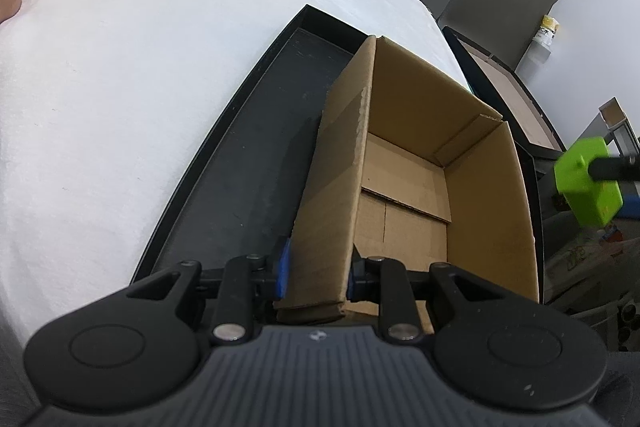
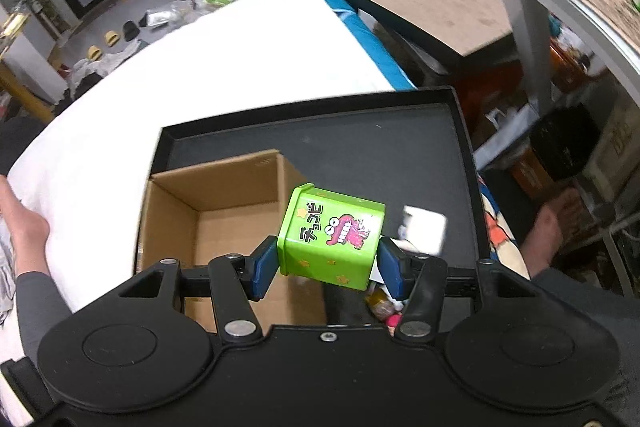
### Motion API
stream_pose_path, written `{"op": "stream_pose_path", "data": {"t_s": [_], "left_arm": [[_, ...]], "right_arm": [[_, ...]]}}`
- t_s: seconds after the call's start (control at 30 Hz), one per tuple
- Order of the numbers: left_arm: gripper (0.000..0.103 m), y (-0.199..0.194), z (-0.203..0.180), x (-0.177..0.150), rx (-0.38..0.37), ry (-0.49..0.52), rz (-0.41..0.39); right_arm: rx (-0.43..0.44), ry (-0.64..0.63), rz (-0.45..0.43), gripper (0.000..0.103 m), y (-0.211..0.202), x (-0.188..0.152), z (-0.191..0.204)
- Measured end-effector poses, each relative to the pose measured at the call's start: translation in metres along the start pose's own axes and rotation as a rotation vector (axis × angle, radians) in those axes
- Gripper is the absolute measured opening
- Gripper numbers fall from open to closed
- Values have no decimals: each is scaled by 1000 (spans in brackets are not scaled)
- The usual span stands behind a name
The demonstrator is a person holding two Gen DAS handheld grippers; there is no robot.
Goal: Organize rigid objects
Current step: 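Carry the green cube into the box and open the right gripper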
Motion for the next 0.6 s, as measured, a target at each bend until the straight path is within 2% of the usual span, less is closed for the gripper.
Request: {"op": "stream_pose_path", "data": {"t_s": [0.27, 0.6], "left_arm": [[24, 0, 1, 1, -6, -3, 0], [24, 1, 2, 2, -16, -7, 5]], "right_arm": [[44, -62, -23, 52, -5, 11, 40], [82, -133, -15, 52, 4, 9, 91]]}}
Point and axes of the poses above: each gripper's, at about its wrist camera, not at the fingertips, and y roughly the way its jaws point, z to its left, x to its top, the point moved 9 cm from there along y, roughly the way its jaws point, and after that the axes turned 13 degrees about -x, right-handed, at the moved point
